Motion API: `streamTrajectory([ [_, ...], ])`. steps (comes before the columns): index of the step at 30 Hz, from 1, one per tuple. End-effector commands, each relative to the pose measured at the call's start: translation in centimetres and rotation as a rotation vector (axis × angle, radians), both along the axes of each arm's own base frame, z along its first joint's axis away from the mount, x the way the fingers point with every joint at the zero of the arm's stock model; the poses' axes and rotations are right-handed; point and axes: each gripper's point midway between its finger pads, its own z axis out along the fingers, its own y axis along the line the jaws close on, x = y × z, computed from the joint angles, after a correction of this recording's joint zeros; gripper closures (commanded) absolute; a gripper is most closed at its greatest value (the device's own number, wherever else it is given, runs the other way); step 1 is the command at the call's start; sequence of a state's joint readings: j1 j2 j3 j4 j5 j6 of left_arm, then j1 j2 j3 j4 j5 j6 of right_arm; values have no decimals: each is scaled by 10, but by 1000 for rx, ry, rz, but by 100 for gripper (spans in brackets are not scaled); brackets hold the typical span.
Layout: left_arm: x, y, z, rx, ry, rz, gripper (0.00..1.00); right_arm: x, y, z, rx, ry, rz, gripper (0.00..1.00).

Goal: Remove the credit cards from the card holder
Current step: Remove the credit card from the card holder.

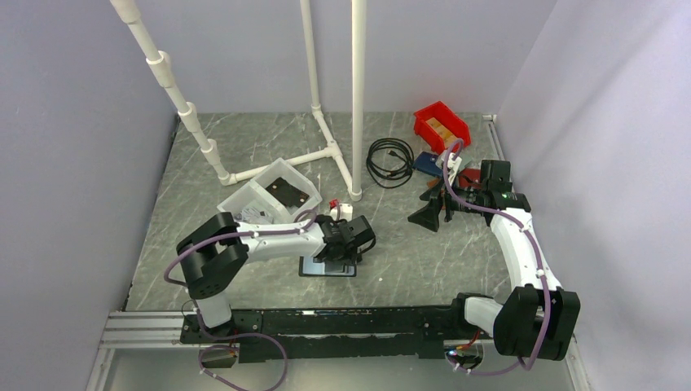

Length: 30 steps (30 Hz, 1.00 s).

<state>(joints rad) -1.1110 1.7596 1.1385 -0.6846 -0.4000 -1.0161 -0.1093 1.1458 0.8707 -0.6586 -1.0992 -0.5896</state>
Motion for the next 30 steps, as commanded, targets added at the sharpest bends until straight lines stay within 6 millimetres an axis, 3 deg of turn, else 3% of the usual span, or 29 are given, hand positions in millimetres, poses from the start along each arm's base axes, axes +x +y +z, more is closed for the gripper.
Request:
streamTrajectory([
  [1, -1, 3, 10, -57, -2, 19, 33, 7, 1, 16, -8, -67, 22, 6],
  [13, 1, 3, 15, -256, 22, 34, 42, 6, 1, 16, -9, -64, 22, 6],
  [30, 3, 25, 22, -301, 18, 68, 56, 6, 1, 15, -8, -60, 25, 6],
])
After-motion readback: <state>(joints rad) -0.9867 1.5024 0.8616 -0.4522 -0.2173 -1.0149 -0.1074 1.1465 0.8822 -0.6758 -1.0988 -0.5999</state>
